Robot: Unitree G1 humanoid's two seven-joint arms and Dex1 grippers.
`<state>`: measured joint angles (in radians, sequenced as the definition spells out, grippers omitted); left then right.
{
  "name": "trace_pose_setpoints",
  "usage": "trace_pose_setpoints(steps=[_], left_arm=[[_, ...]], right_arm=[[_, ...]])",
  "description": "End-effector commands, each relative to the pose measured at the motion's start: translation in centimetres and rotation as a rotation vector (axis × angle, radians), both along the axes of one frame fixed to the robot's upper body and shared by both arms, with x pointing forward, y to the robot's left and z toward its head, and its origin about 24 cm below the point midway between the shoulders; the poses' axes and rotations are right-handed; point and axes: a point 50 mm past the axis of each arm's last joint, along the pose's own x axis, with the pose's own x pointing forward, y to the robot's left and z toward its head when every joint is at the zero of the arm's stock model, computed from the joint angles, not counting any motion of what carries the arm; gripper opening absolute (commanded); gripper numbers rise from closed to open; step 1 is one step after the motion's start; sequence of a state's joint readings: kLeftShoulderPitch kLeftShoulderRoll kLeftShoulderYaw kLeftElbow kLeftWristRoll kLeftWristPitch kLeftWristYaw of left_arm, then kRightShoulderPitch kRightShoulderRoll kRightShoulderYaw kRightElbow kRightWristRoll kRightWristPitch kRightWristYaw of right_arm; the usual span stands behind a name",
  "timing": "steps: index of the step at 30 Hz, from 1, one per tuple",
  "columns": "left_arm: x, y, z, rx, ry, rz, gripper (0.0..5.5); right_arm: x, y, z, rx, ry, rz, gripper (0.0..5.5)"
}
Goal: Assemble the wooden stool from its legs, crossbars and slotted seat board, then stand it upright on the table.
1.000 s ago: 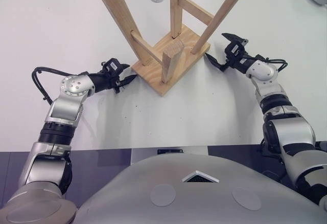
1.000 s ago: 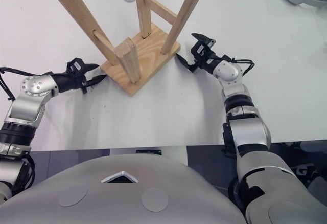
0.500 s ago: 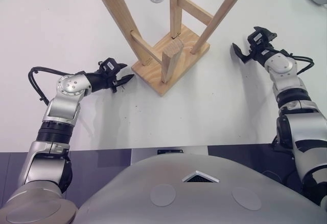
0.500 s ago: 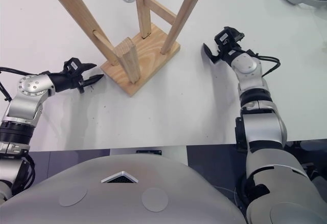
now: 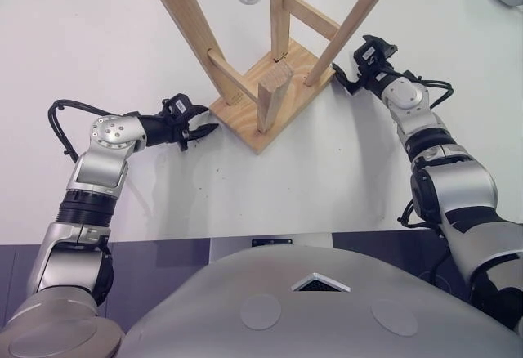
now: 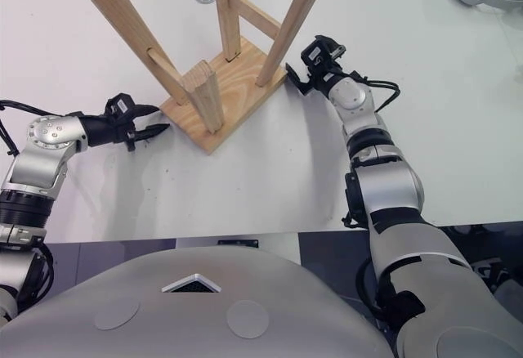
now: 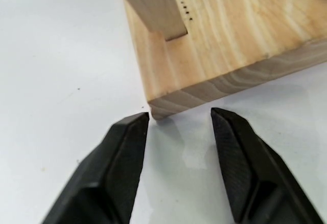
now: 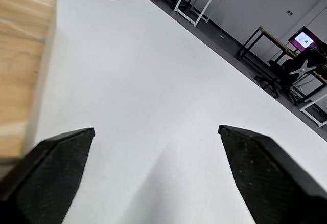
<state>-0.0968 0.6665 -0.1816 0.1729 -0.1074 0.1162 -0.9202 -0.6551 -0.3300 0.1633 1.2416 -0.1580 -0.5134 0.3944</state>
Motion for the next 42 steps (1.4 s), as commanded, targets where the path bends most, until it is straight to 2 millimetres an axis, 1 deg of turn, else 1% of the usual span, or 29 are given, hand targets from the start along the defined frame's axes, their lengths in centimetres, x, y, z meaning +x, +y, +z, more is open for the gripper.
trace_pose_setpoints(steps=[1, 3, 5, 7, 9, 11, 12, 13, 16, 18, 20, 21, 23, 25, 27, 28, 29, 30, 31, 32, 34, 36, 39, 42], left_arm=[[-1.6, 1.3, -2.1, 0.083, 0.114, 0.012, 2.25], [-1.7, 1.7, -2.3, 0.09, 0.12, 0.021, 2.25], [-1.5, 2.7, -2.3, 0.102, 0.123, 0.045, 2.25], [-1.2, 4.0, -2.4, 0.125, 0.123, 0.077, 2.25], [-0.2, 5.6, -2.4, 0.156, 0.091, 0.142, 2.25], [1.1, 6.4, -2.2, 0.166, 0.036, 0.204, 2.25], [1.8, 6.1, -2.2, 0.159, 0.013, 0.21, 2.25], [2.5, 5.4, -2.3, 0.144, -0.002, 0.195, 2.25], [3.5, 3.8, -2.6, 0.117, -0.021, 0.137, 2.25], [3.3, 3.4, -3.0, 0.096, -0.027, 0.139, 2.25], [3.0, 3.1, -3.3, 0.074, -0.033, 0.135, 2.25], [2.8, 2.8, -3.3, 0.058, -0.034, 0.128, 2.25], [2.2, 2.4, -3.3, 0.031, -0.04, 0.12, 2.25], [2.0, 3.0, -3.0, 0.036, -0.054, 0.138, 2.25], [2.1, 4.9, -2.1, 0.068, -0.087, 0.194, 2.25], [2.4, 6.4, -1.3, 0.1, -0.126, 0.245, 2.25], [2.6, 7.8, -0.5, 0.129, -0.164, 0.3, 2.25], [2.8, 8.8, 0.1, 0.148, -0.194, 0.338, 2.25], [2.8, 9.5, 0.5, 0.155, -0.21, 0.359, 2.25], [2.7, 9.8, 0.5, 0.15, -0.202, 0.345, 2.25], [1.9, 9.7, 0.1, 0.128, -0.159, 0.29, 2.25], [1.0, 9.2, -0.4, 0.086, -0.061, 0.192, 2.25], [-0.1, 7.9, -0.7, 0.024, 0.082, 0.01, 2.25], [0.1, 5.6, -1.1, 0.0, 0.165, -0.137, 2.25]], right_arm=[[-2.1, -0.5, -2.1, -0.008, 0.117, 0.097, 4.54], [-2.0, -0.7, -1.6, 0.006, 0.105, 0.13, 4.54], [-2.0, -0.3, -1.1, 0.025, 0.09, 0.2, 4.54], [-2.3, 0.2, -0.9, 0.028, 0.085, 0.269, 4.54], [-2.5, 0.5, -0.8, 0.016, 0.077, 0.326, 4.54], [-2.7, 0.9, -0.5, 0.004, 0.06, 0.387, 4.54], [-3.0, 1.4, -0.5, 0.003, 0.047, 0.432, 4.54], [-3.5, 2.0, -0.4, 0.002, 0.029, 0.492, 4.54], [-5.0, 2.9, 0.1, 0.006, -0.009, 0.613, 4.54], [-5.5, 3.3, 1.0, 0.008, -0.028, 0.675, 4.54], [-5.8, 3.3, 1.9, 0.005, -0.042, 0.703, 4.54], [-5.9, 3.0, 2.2, -0.004, -0.042, 0.696, 4.54], [-5.7, 1.5, 2.6, -0.034, -0.028, 0.625, 4.54], [-5.9, -0.3, 2.6, -0.054, -0.012, 0.536, 4.54], [-6.8, -2.3, 2.6, -0.055, 0.006, 0.443, 4.54], [-7.8, -2.9, 2.7, -0.034, 0.03, 0.421, 4.54], [-8.8, -3.3, 2.7, -0.008, 0.064, 0.416, 4.54], [-9.7, -3.4, 2.9, 0.013, 0.093, 0.421, 4.54], [-10.5, -3.6, 2.9, 0.035, 0.136, 0.422, 4.54], [-10.9, -4.1, 3.0, 0.069, 0.17, 0.405, 4.54], [-10.9, -4.8, 3.2, 0.122, 0.217, 0.364, 4.54], [-9.8, -5.1, 2.8, 0.143, 0.253, 0.305, 4.54], [-8.0, -4.2, 1.4, 0.157, 0.323, 0.289, 4.54], [-6.4, -2.5, -0.6, 0.122, 0.415, 0.322, 4.54]])
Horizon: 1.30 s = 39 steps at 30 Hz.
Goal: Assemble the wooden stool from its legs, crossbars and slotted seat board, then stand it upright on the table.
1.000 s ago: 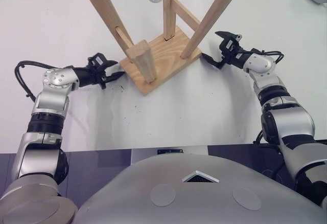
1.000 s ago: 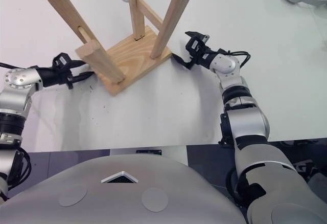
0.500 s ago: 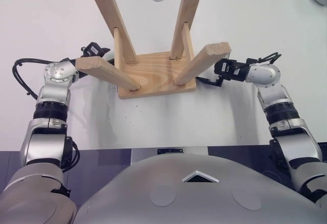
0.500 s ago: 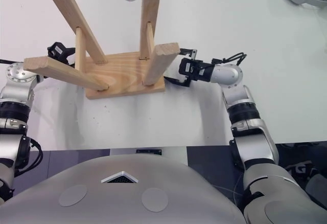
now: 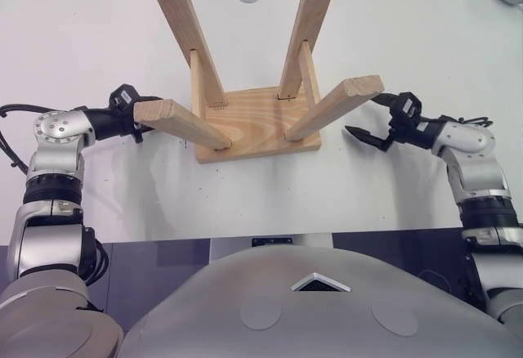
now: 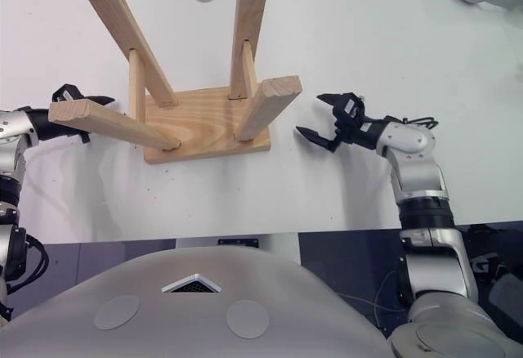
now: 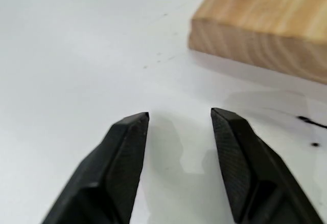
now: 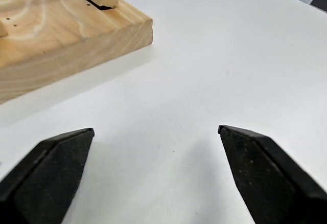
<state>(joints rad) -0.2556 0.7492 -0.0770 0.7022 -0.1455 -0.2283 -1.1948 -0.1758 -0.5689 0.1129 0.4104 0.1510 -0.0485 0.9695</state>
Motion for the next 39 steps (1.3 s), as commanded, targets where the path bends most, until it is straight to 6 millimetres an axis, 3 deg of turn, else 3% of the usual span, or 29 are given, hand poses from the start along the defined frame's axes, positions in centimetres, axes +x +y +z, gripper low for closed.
trace_pose_setpoints(steps=[1, 4, 6, 8, 13, 17, 23, 29, 33, 39], left_arm=[[-0.6, -2.6, -1.5, -0.002, 0.143, -0.161, 2.25], [-0.1, -5.5, -2.0, -0.048, 0.129, -0.239, 2.29], [-0.6, -6.5, -2.2, -0.069, 0.155, -0.28, 2.29], [-1.4, -6.9, -2.1, -0.084, 0.181, -0.303, 2.29], [-1.7, -8.3, -2.0, -0.114, 0.122, -0.275, 2.29], [-0.6, -6.7, -1.5, -0.071, 0.047, -0.194, 2.29], [0.0, -4.1, 0.1, -0.037, 0.063, -0.192, 2.29], [-2.1, -6.5, -0.4, -0.062, 0.123, -0.333, 2.29], [-2.7, -7.7, -0.7, -0.09, 0.096, -0.305, 2.29], [-3.7, -8.7, -0.9, -0.126, 0.103, -0.286, 2.29]], right_arm=[[1.5, 1.9, -1.9, -0.046, 0.095, 0.064, 4.54], [0.9, 4.0, -2.0, 0.066, 0.174, 0.203, 4.2], [0.2, 4.0, -1.5, 0.072, 0.205, 0.272, 3.76], [-0.3, 2.9, -1.1, 0.035, 0.213, 0.281, 3.3], [-0.2, -0.9, 0.4, -0.081, 0.157, 0.2, 3.3], [-1.3, -2.3, 1.9, -0.076, 0.179, 0.235, 3.3], [-1.9, -2.1, 1.9, -0.049, 0.191, 0.242, 3.3], [-2.4, -1.2, 1.6, -0.036, 0.198, 0.271, 3.3], [-2.6, -1.8, 2.2, -0.044, 0.202, 0.271, 3.3], [-3.0, -1.0, 1.8, -0.02, 0.189, 0.27, 3.3]])
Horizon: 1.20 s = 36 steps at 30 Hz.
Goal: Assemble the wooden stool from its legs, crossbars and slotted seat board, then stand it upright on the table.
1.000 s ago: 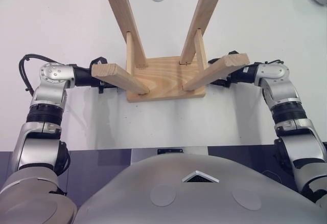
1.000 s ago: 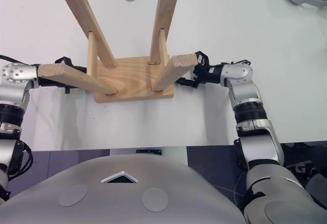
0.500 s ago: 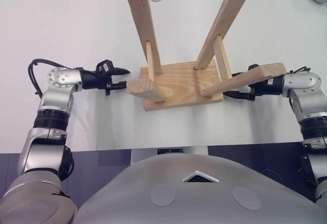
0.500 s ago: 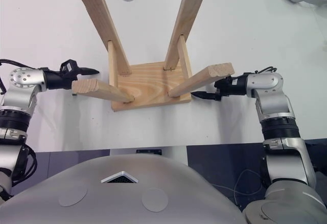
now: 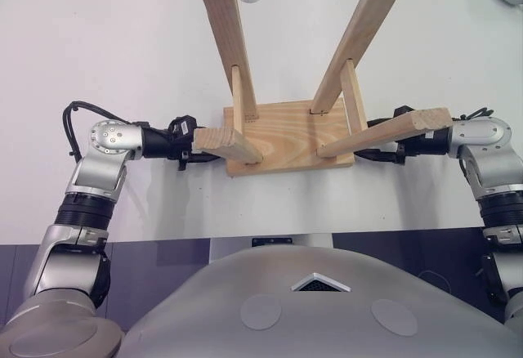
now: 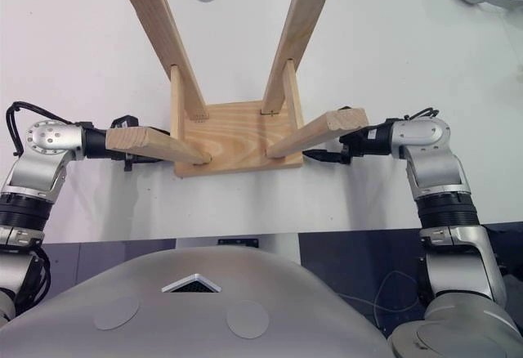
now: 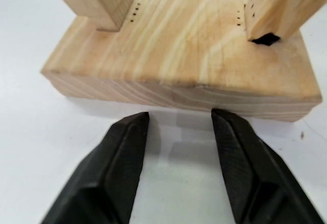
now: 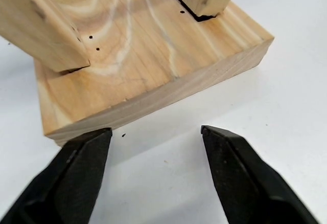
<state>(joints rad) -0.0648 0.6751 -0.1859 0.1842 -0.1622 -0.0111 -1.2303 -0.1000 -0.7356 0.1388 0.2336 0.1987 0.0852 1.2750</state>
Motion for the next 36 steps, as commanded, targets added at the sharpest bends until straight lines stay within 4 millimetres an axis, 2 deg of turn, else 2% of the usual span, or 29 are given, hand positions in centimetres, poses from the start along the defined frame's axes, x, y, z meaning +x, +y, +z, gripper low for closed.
trace_pose_setpoints(steps=[1, 3, 10, 21, 28, 36], left_arm=[[-1.0, -0.9, -0.6, -0.02, 0.04, -0.001, 2.29], [-1.1, -1.4, -0.5, -0.036, 0.045, -0.002, 2.29], [-0.5, -2.7, 1.1, -0.141, 0.077, 0.002, 2.29], [0.8, -2.4, 3.3, -0.259, 0.141, 0.049, 2.29], [0.3, -2.6, 3.2, -0.218, 0.157, 0.016, 2.29], [-0.1, -2.1, 4.4, -0.252, 0.196, 0.019, 2.29]], right_arm=[[-0.3, 0.9, -0.1, 0.042, -0.007, -0.003, 3.3], [-0.5, 1.7, -0.1, 0.078, 0.0, 0.006, 3.3], [0.1, 3.4, 2.2, 0.271, 0.026, -0.006, 3.3], [-1.0, 3.2, 2.4, 0.239, 0.076, 0.033, 3.3], [-1.3, 3.3, 2.6, 0.229, 0.076, 0.05, 3.3], [-1.9, 3.3, 3.9, 0.279, 0.111, 0.056, 3.3]])
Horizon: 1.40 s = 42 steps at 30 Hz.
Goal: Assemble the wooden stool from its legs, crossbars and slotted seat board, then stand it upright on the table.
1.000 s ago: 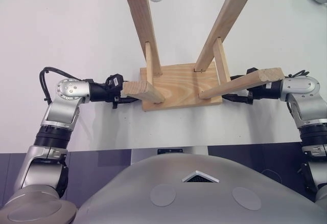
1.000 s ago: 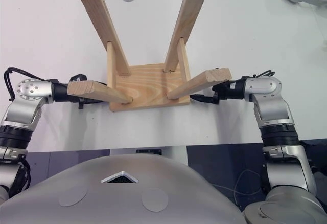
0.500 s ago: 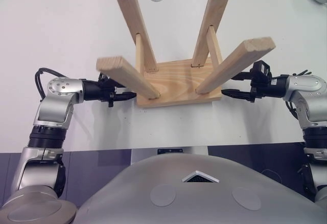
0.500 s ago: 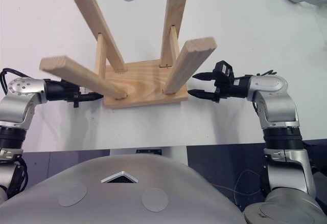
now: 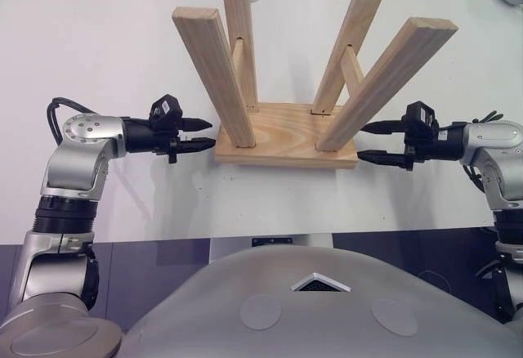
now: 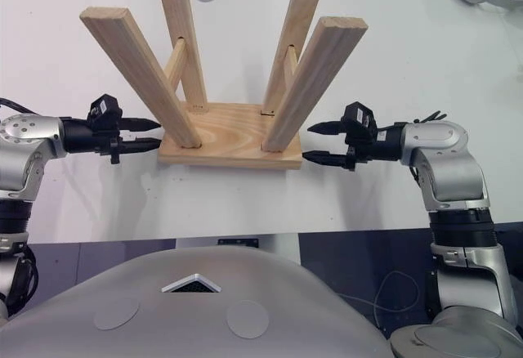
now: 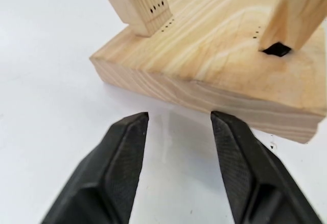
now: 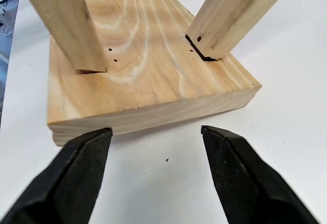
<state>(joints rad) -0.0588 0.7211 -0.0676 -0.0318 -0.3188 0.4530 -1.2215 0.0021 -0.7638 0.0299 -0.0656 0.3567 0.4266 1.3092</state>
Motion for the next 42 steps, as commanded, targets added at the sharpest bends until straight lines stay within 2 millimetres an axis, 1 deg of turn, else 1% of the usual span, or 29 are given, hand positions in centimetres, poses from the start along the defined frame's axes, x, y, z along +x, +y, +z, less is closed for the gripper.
trace_pose_setpoints(steps=[1, 9, 12, 16, 23, 31, 37, 42], left_arm=[[-0.4, -3.0, 1.2, -0.177, -0.009, -0.148, 2.29], [-1.3, -2.8, 1.5, -0.149, 0.025, -0.191, 2.29], [-1.6, -2.5, 1.6, -0.152, 0.042, -0.195, 2.29], [-1.8, -2.5, 1.8, -0.155, 0.049, -0.2, 2.29], [-2.0, -2.4, 2.6, -0.183, 0.073, -0.208, 2.29], [-2.0, -2.5, 2.8, -0.181, 0.08, -0.219, 2.29], [-1.9, -2.5, 3.6, -0.233, 0.101, -0.213, 2.29], [-1.9, -2.5, 3.5, -0.225, 0.106, -0.213, 2.29]], right_arm=[[-0.2, 2.4, 1.1, 0.14, -0.024, 0.089, 3.3], [-0.6, 2.1, 1.7, 0.151, 0.004, 0.102, 3.3], [-0.9, 2.2, 1.9, 0.168, 0.025, 0.116, 3.3], [-0.9, 2.3, 2.0, 0.171, 0.031, 0.123, 3.3], [-1.0, 2.5, 3.0, 0.2, 0.047, 0.135, 3.3], [-1.0, 2.6, 3.5, 0.21, 0.055, 0.137, 3.3], [-1.1, 2.4, 3.7, 0.231, 0.081, 0.131, 3.3], [-0.8, 2.3, 4.0, 0.266, 0.08, 0.107, 3.3]])
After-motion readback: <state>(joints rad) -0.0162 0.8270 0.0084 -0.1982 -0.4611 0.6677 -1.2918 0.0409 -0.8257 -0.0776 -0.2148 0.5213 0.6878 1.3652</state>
